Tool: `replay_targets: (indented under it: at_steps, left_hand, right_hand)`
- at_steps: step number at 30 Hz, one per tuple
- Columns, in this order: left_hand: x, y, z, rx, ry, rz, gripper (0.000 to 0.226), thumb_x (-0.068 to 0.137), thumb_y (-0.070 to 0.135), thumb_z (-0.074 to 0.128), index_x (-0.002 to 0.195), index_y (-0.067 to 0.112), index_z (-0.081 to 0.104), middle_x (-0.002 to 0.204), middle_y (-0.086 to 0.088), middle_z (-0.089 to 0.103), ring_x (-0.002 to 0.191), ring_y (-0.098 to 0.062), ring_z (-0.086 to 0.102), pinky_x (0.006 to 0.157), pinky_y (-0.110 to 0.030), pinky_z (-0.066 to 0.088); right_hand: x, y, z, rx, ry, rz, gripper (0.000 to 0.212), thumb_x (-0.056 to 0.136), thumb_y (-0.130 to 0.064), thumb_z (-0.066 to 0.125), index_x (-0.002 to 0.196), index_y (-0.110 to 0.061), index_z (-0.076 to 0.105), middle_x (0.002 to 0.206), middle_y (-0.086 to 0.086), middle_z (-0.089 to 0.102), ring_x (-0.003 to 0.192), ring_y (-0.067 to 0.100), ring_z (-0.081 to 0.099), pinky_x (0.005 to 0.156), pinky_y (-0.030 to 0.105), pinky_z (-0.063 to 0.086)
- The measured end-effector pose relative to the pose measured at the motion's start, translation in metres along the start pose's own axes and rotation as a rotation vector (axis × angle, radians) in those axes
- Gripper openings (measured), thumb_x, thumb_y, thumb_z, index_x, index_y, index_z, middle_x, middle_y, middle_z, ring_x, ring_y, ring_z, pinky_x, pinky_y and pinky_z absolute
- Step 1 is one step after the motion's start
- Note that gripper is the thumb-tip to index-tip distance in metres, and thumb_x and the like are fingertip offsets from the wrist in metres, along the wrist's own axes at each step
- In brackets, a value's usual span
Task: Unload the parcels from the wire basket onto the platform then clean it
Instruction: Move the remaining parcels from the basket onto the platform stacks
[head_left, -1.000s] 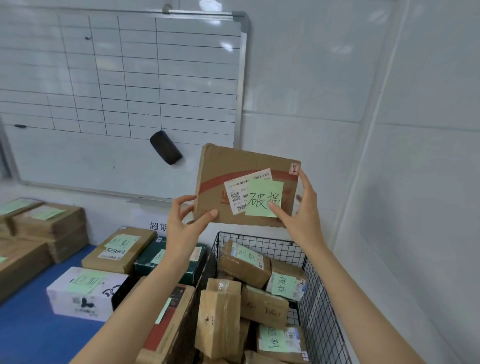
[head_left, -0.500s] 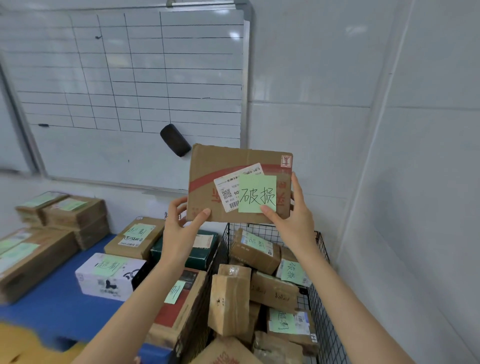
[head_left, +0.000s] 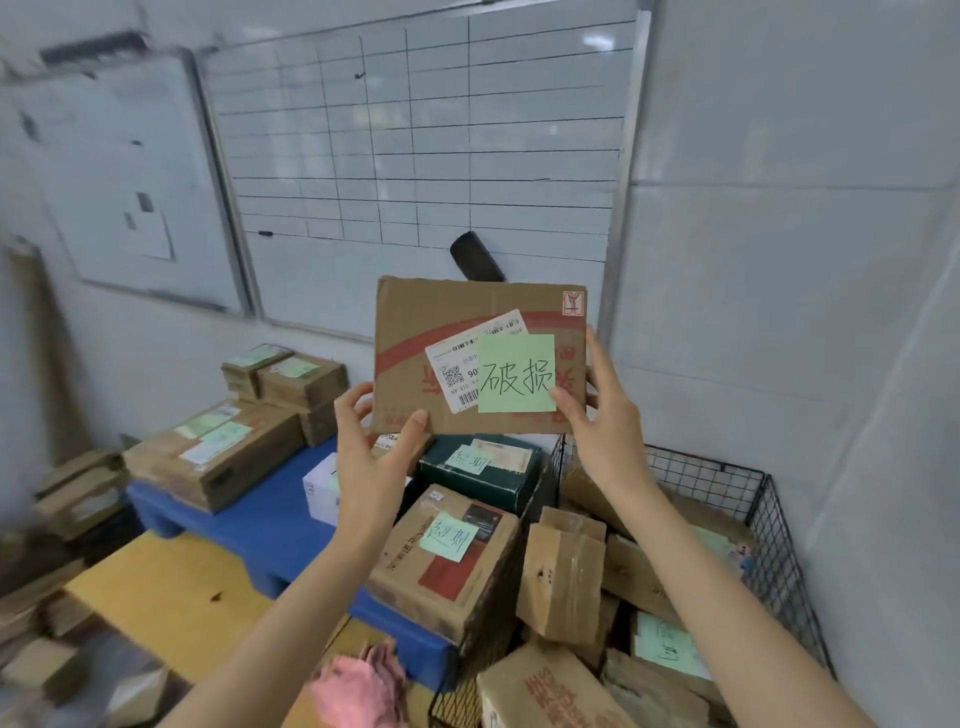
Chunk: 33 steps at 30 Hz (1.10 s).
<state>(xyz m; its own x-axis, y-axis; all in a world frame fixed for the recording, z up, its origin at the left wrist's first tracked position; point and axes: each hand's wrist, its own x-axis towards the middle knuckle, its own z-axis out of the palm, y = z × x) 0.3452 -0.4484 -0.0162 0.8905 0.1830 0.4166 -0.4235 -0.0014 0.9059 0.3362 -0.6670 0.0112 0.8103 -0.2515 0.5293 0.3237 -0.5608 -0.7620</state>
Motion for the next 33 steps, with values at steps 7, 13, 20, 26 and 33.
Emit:
replay_targets:
  at_steps: [7,13,20,26,33]
  left_hand:
    - [0.017,-0.006,-0.074,0.106,0.151,0.043,0.062,0.082,0.028,0.078,0.123,0.047,0.035,0.126,0.01,0.057,0.11,-0.003,0.059,0.078,-0.013,0.047]
    - [0.038,-0.011,-0.157,0.139,0.283,0.04,0.064,0.081,0.026,0.08,0.114,0.055,0.033,0.123,0.008,0.056,0.103,0.006,0.061,0.087,-0.02,0.054]
    - [0.069,-0.012,-0.298,0.198,0.336,0.047,0.068,0.079,0.03,0.081,0.129,0.039,0.035,0.118,0.012,0.059,0.107,-0.002,0.061,0.091,-0.032,0.053]
    - [0.095,-0.016,-0.395,0.226,0.358,0.059,0.067,0.081,0.025,0.079,0.133,0.032,0.037,0.107,0.027,0.052,0.103,0.006,0.057,0.074,-0.006,0.045]
    - [0.119,-0.033,-0.462,0.239,0.378,0.067,0.064,0.081,0.032,0.078,0.126,0.046,0.035,0.113,0.024,0.052,0.109,-0.01,0.061,0.079,-0.016,0.046]
  right_hand:
    - [0.004,-0.06,0.086,-0.075,-0.053,-0.069,0.105,0.08,-0.044,0.078,0.155,-0.037,0.005,0.142,-0.008,0.051,0.125,0.011,0.052,0.09,0.04,0.052]
    - [-0.002,-0.12,0.182,-0.219,-0.12,-0.082,0.136,0.063,-0.068,0.079,0.156,-0.032,-0.013,0.143,0.005,0.045,0.121,0.025,0.055,0.085,0.041,0.053]
    - [-0.016,-0.178,0.297,-0.049,-0.191,-0.132,0.121,0.07,-0.055,0.083,0.157,-0.036,0.001,0.149,-0.006,0.045,0.13,0.019,0.048,0.085,0.028,0.037]
    - [-0.025,-0.21,0.382,0.16,-0.246,-0.14,0.104,0.075,-0.031,0.086,0.153,-0.041,0.019,0.127,-0.016,0.062,0.113,-0.003,0.056,0.092,0.013,0.044]
    - [-0.023,-0.229,0.437,0.221,-0.347,-0.141,0.091,0.088,-0.011,0.073,0.153,-0.045,0.019,0.116,-0.026,0.058,0.107,-0.023,0.05,0.106,0.034,0.047]
